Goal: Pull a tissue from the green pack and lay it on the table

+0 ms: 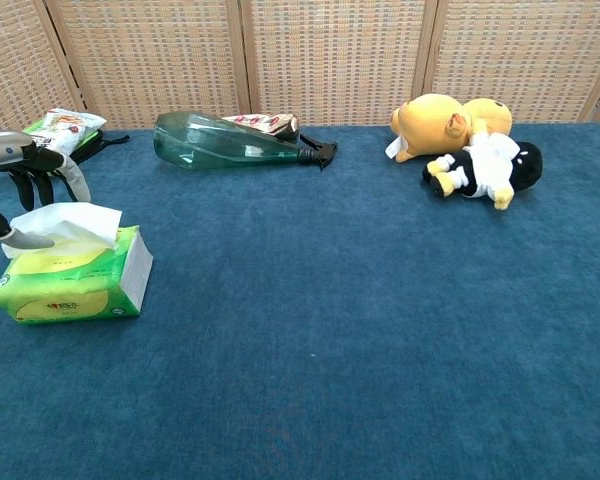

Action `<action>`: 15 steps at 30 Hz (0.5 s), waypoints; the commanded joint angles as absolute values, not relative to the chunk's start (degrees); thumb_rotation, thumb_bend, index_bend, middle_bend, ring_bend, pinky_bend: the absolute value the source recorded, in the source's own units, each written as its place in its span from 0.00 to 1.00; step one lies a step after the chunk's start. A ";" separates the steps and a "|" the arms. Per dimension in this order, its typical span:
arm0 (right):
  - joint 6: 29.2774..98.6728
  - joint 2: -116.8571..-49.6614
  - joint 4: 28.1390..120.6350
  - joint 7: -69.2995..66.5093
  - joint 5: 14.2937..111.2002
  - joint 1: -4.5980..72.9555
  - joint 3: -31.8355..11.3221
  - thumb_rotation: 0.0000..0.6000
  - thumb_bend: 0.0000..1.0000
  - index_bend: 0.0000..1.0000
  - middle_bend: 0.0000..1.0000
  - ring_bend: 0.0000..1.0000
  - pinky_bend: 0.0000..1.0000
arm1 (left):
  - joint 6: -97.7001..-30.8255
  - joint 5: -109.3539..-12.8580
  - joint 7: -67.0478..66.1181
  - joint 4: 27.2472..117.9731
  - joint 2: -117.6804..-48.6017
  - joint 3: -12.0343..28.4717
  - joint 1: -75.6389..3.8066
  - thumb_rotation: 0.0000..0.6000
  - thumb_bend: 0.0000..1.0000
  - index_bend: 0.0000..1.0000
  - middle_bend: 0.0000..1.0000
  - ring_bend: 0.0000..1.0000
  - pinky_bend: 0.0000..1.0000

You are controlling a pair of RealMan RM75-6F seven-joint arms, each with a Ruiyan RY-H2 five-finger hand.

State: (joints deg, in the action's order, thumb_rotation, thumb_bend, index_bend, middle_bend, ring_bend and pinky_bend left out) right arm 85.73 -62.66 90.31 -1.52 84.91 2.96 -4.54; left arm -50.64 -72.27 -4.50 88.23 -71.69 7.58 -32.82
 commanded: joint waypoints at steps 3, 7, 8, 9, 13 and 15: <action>85.65 -62.61 90.26 -1.70 84.80 2.98 -4.57 1.00 0.00 0.00 0.00 0.00 0.00 | -52.59 -70.87 -6.65 87.42 -73.59 8.05 -32.92 1.00 0.36 0.47 0.45 0.50 0.46; 85.39 -62.61 90.17 -1.80 84.67 3.08 -4.57 1.00 0.00 0.00 0.00 0.00 0.00 | -53.57 -69.16 -9.47 87.35 -74.65 8.09 -33.03 1.00 0.39 0.51 0.48 0.53 0.49; 85.35 -62.60 90.21 -1.88 84.69 3.10 -4.56 1.00 0.00 0.00 0.00 0.00 0.00 | -53.82 -68.71 -10.00 87.41 -74.79 8.21 -33.08 1.00 0.40 0.52 0.49 0.54 0.49; 85.36 -62.58 90.22 -1.92 84.67 3.09 -4.57 1.00 0.00 0.00 0.00 0.00 0.00 | -54.06 -68.45 -10.24 87.59 -74.85 8.31 -33.10 1.00 0.40 0.52 0.49 0.54 0.49; 85.28 -62.50 90.21 -2.11 84.60 3.08 -4.54 1.00 0.00 0.00 0.00 0.00 0.00 | -56.11 -68.79 -9.91 88.83 -74.03 8.84 -32.71 1.00 0.40 0.54 0.51 0.56 0.50; 85.24 -62.46 90.22 -2.19 84.61 3.09 -4.52 1.00 0.00 0.00 0.00 0.00 0.00 | -57.24 -69.20 -9.79 89.83 -73.21 9.14 -32.46 1.00 0.40 0.55 0.52 0.56 0.50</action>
